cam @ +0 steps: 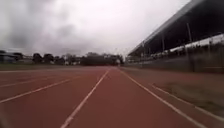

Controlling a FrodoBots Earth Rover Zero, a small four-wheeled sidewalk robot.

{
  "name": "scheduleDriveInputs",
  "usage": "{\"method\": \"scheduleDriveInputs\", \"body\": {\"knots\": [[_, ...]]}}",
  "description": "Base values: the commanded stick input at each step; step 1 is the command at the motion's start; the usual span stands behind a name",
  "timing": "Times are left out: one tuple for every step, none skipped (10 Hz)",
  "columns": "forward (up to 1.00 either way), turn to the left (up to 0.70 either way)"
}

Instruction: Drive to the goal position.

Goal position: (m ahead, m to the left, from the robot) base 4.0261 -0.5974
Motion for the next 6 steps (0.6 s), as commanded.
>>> {"method": "scheduleDriveInputs", "body": {"knots": [[0.70,-0.05],[0.70,-0.15],[0.70,-0.30],[0.70,-0.24],[0.70,-0.08],[0.70,0.00]]}}
